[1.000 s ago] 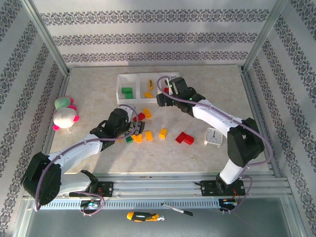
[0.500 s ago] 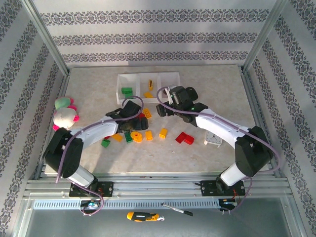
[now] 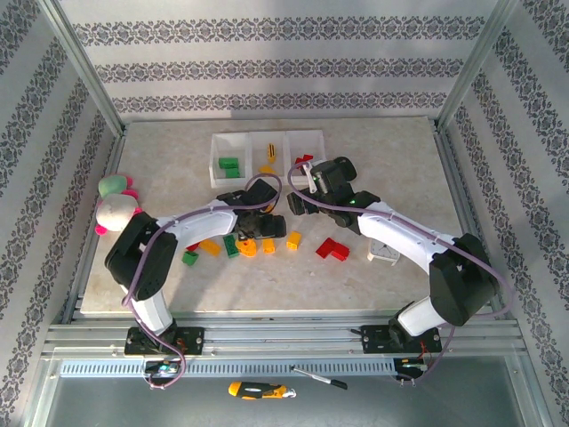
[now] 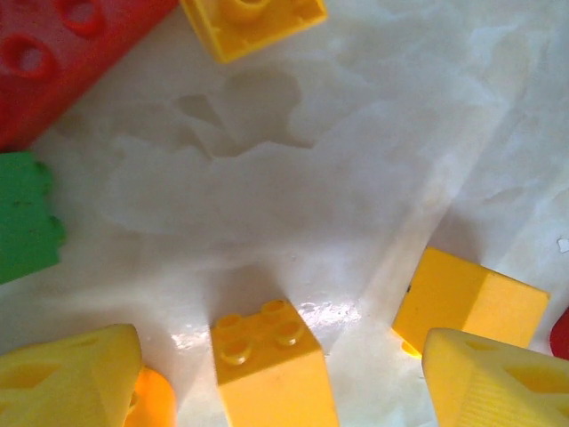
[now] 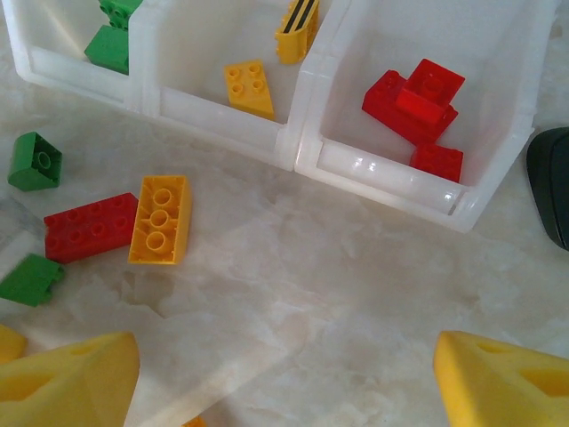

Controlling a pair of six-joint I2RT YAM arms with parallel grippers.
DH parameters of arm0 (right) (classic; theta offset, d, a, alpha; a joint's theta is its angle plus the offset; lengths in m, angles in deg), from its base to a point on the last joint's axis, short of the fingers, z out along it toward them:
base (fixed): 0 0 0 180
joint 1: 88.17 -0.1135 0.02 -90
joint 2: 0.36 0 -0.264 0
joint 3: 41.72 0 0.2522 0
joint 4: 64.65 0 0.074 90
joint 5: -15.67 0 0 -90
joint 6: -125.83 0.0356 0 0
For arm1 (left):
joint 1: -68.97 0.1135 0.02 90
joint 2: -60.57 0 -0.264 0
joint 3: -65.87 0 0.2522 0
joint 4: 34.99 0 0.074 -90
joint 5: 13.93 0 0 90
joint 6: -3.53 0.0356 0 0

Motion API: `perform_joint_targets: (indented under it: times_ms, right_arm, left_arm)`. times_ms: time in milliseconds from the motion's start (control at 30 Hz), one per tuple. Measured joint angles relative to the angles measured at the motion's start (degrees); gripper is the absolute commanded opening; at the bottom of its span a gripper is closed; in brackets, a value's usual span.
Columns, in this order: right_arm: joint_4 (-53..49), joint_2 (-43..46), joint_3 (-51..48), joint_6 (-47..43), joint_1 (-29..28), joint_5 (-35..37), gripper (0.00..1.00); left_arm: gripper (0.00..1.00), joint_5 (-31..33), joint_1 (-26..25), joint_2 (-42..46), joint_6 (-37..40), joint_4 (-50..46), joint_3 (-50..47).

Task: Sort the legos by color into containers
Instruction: Pick up the lego from the center of the table.

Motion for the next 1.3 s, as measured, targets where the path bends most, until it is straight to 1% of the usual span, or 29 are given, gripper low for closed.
perform_joint_targets:
  times_ms: [133, 233, 633, 733, 1033, 1200, 1300]
  right_arm:
    - [0.0, 0.04, 0.0, 0.15, 0.35, 0.0, 0.86]
    - [0.0, 0.04, 0.0, 0.31, 0.61, -0.02, 0.85]
    - [0.57, 0.04, -0.28, 1.55, 0.74, -0.02, 0.85]
    - [0.63, 0.04, -0.85, 1.66, 0.74, -0.02, 0.85]
    - [0.83, 0.07, -0.9, 1.66, 0.74, -0.04, 0.85]
    - [0.83, 0.07, -0.9, 1.68, 1.09, -0.04, 0.85]
    - [0.83, 0.13, -0.9, 1.84, 1.11, -0.07, 0.85]
  left_arm:
    - [0.8, -0.22, -0.15, -1.14, 0.39, -1.9, 1.4]
    - [0.74, -0.22, -0.33, -1.42, 0.5, -2.86, 1.73]
    - [0.61, -0.48, -1.86, -3.34, 1.07, -8.26, 4.15]
    - [0.53, -0.59, -1.95, -3.67, 1.31, -9.18, 4.5]
    - [0.38, -1.97, -2.19, -5.92, 1.68, -11.02, 5.97]
    - [0.32, -1.73, -2.29, -5.77, 1.88, -11.23, 6.03]
    - [0.31, -1.2, -2.32, -5.66, 1.92, -11.72, 6.08]
